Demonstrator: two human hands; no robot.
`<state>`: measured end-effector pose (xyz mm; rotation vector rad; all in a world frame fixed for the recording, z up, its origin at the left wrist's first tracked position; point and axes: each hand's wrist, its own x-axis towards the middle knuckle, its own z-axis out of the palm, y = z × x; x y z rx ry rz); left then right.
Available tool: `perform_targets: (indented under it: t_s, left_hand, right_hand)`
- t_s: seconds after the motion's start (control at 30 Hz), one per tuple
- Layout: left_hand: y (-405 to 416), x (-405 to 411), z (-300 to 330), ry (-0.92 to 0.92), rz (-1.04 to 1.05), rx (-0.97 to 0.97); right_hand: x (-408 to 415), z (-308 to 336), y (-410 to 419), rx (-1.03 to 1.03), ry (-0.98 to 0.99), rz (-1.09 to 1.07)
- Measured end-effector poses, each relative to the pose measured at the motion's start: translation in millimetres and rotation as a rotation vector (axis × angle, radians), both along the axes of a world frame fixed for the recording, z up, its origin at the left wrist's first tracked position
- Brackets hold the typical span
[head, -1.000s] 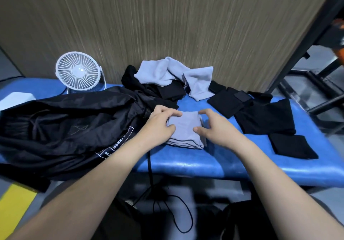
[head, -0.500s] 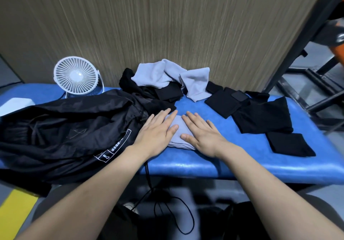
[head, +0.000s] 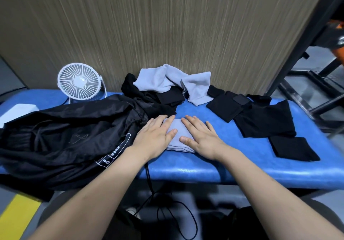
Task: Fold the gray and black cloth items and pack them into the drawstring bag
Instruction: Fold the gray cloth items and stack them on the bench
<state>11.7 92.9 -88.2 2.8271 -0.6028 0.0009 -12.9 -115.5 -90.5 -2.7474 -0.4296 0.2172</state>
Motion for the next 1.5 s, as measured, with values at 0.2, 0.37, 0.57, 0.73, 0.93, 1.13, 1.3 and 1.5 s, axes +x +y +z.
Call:
perform_targets:
  t_s: [0.2,0.37,0.57,0.73,0.93,1.13,1.3,1.5]
  left_hand:
    - [-9.9,4.9,24.9,-0.047,-0.027,-0.18]
    - [-37.2,58.6,57.6,-0.328,-0.012,-0.228]
    - [-62.2,140.4,77.8,-0.32,0.041,-0.186]
    - [-75.8,169.4,74.5,-0.291,0.039,0.0]
    - [-88.4,163.8,57.8,-0.301,-0.028,-0.113]
    - [-97.9,149.9,76.3,-0.255,0.004,-0.503]
    - [-98.3,131.8,121.4,-0.097,0.205,-0.868]
    - [-75.2,90.5,153.9,0.052,0.221,-0.976]
  right_hand:
    - [28.2,19.5,-19.5,0.426,-0.036,-0.134]
    - [70.4,25.0,-39.1,0.026,-0.481,-0.338]
    - [107.8,7.1,-38.9,-0.252,-0.527,-0.344]
    - [124.4,1.3,-33.4,-0.243,-0.56,-0.395]
    - [130.1,-7.9,-28.2,-0.272,-0.674,-0.412]
    - [120.2,19.8,-38.9,0.066,-0.738,-0.529]
    - [89.0,81.4,-45.1,0.801,-0.719,-0.688]
    - [54.9,127.6,-64.5,1.036,-0.807,-0.793]
